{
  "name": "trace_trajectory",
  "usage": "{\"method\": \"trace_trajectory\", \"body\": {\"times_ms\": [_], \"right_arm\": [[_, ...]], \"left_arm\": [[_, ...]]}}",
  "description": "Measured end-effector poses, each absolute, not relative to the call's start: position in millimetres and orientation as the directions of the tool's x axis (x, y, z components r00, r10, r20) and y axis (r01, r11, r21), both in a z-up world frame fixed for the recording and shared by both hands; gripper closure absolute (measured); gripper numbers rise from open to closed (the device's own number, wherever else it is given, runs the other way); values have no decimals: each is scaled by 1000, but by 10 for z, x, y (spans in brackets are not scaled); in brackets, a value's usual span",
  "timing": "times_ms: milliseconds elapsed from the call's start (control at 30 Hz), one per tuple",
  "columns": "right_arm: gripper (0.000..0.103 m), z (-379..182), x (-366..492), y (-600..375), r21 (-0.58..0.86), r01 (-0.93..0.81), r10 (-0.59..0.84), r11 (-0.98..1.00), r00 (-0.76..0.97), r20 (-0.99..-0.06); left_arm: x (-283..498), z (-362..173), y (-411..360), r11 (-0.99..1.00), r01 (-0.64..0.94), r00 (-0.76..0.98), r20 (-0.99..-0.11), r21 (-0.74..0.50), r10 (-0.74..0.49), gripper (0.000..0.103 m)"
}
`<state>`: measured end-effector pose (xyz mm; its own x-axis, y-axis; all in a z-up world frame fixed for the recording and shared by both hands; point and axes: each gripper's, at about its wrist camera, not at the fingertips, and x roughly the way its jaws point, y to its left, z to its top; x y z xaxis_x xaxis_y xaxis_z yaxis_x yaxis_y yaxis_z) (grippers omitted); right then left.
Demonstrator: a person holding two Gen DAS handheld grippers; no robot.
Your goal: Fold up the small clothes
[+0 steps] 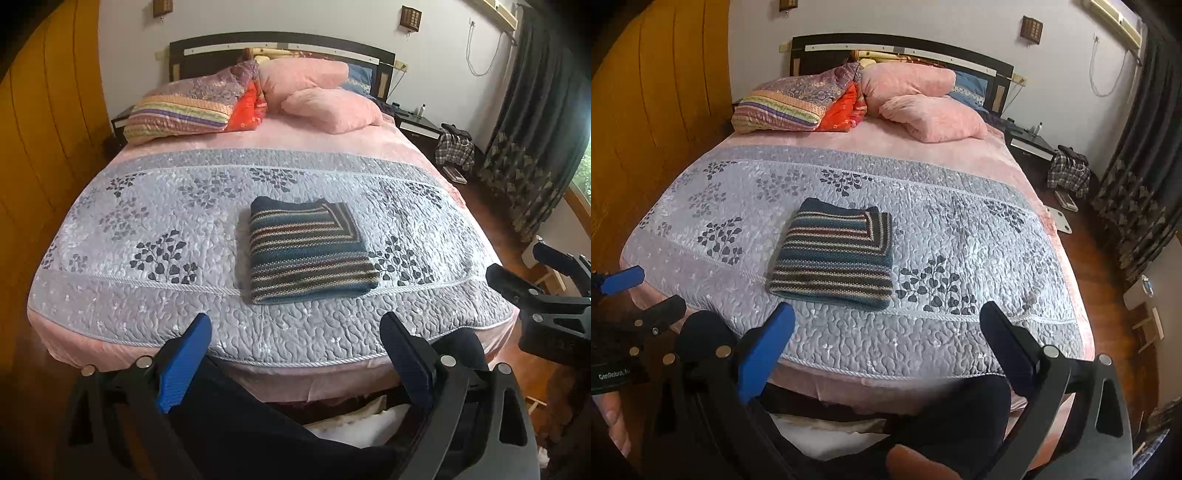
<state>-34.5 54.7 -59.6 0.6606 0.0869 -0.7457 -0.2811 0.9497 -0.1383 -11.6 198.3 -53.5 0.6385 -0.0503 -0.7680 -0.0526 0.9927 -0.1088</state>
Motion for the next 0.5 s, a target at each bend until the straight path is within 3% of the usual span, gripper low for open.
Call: {"method": "trace_trajectory", "body": {"times_ms": [500], "right_arm": [[3, -633, -267, 628, -136, -282, 88, 950, 658, -748]], "left_arm": [[-96, -527, 1983, 993, -61, 639, -768, -99, -37, 10]]}}
